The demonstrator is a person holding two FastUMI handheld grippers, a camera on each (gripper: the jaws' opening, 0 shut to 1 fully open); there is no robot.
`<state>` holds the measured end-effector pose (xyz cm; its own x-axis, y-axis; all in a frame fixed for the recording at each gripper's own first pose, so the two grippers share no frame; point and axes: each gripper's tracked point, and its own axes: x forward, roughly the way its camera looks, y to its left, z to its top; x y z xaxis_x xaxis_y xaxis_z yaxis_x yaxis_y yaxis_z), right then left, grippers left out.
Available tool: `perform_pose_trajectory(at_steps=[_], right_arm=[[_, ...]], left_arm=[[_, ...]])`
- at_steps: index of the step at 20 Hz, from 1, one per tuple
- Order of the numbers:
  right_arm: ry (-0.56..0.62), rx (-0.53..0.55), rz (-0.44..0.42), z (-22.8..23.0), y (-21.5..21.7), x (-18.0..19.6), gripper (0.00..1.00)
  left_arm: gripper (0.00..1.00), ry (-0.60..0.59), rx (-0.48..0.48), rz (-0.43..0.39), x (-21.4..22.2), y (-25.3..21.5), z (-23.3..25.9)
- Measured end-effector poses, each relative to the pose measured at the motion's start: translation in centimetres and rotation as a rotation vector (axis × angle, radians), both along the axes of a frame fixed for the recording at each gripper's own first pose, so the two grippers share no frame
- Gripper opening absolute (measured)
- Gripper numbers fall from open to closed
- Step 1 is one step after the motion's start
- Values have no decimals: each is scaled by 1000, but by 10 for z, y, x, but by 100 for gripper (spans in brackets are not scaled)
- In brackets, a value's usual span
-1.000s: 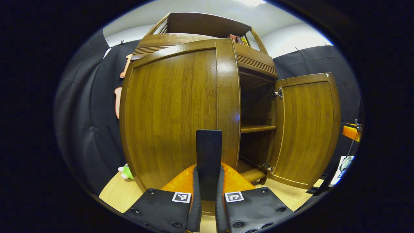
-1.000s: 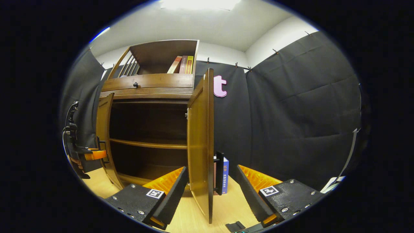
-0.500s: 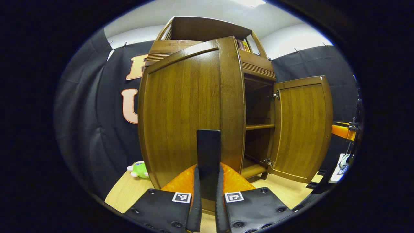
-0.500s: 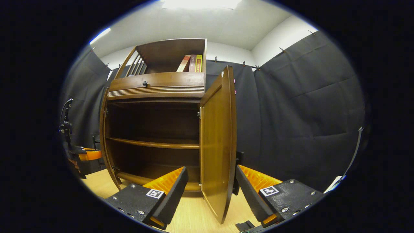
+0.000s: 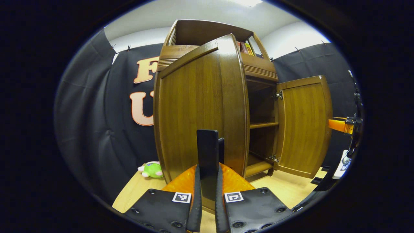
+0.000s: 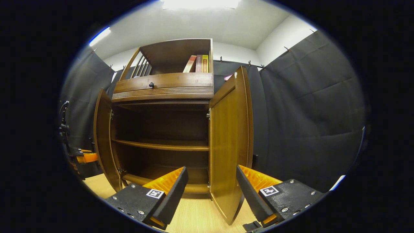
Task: Open the right door of the double-door shoe cabinet with the right hand, and open the left door with the left hand.
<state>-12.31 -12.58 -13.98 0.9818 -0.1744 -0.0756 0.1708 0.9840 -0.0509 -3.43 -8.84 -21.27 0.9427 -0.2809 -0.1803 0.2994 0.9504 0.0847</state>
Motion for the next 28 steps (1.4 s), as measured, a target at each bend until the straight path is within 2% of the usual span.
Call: perform_pose_trajectory(at_steps=[4,9,10,16,17,18,28], right_arm=[[3,12,17,-2,6,4,92],[14,33,38,-6,14,8,92],[11,36,39,-4,15,8,92],[6,40,65,-4,28,13,92],[6,37,72,-3,33,15,92],[3,36,79,-2,36,16,92],[3,28,113,-6,54,20,92]], left_arm=[[25,-5,4,29,-9,26,3],[23,-24,48,69,-21,51,10],[17,-30,48,76,-22,56,11],[17,-35,40,122,-24,87,15],[12,-43,47,133,-29,94,19],[12,-42,55,141,-28,101,18],[11,-40,36,143,-28,122,20]])
